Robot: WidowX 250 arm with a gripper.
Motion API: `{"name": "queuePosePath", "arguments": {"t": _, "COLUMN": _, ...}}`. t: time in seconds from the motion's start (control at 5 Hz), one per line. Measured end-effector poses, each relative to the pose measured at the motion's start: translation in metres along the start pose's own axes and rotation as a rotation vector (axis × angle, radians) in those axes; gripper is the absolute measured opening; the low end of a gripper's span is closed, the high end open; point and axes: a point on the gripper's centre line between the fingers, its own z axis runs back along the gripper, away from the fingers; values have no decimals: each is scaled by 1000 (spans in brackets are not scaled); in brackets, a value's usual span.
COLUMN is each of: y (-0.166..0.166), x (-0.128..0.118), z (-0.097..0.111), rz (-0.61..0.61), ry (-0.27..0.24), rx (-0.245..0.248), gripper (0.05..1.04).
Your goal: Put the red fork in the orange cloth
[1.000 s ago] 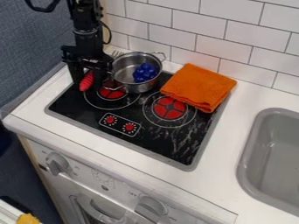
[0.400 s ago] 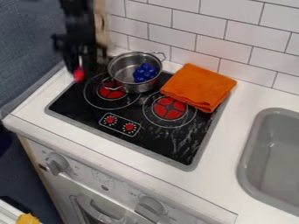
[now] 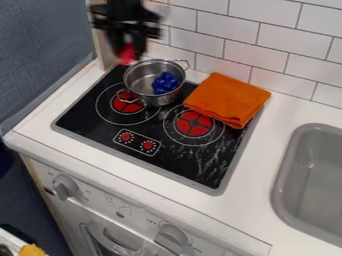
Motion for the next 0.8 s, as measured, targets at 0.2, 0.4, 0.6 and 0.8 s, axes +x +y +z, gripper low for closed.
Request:
{"name": "queuePosePath", "arguments": {"t": 0.2, "y": -41, "x": -2, "z": -14, "rz": -54, "ry": 46, "rx": -58, "gripper": 422}}
{"name": "queuePosePath", "arguments": {"t": 0.4, "y": -96, "x": -13, "z": -37, "rz": -80, "ry": 106, "rx": -47, "gripper": 422}}
{"name": "queuePosePath", "arguments": {"t": 0.6, "y": -120, "x": -19, "z": -50, "rz": -33, "ry": 139, "rx": -30, "gripper": 422}}
{"name": "queuePosePath", "arguments": {"t": 0.8, "y": -126, "x": -21, "z": -68, "rz": -37, "ry": 177, "rx": -26, "gripper": 422}}
